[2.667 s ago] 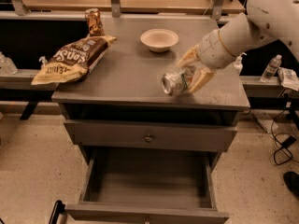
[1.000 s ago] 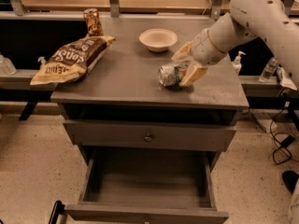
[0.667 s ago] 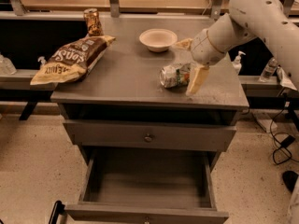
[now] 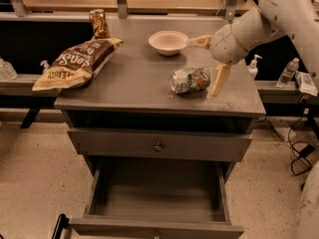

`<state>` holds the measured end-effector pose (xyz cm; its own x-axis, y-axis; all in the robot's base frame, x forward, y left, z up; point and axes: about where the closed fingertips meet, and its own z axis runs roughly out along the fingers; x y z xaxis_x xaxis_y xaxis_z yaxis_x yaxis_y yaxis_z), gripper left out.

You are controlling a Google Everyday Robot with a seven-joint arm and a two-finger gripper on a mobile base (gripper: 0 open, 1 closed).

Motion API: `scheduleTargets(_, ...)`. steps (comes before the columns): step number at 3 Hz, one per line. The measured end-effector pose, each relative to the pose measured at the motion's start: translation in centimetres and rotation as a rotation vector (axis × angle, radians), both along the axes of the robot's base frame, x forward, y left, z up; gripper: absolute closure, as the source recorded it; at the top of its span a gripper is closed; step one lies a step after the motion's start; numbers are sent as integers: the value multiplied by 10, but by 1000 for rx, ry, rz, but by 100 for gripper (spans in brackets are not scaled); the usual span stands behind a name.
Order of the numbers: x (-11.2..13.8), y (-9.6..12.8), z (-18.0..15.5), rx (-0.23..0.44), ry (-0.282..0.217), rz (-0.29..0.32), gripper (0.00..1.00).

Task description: Pick 7up can from middle drawer and place on counter

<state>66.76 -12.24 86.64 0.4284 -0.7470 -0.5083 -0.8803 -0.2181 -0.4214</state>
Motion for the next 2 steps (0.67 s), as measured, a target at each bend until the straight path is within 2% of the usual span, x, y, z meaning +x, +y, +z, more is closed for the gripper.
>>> scheduleTargets(1, -12, -23, 34, 91, -30, 40, 0)
scheduleTargets(2, -10, -24, 42, 111, -43, 44, 0)
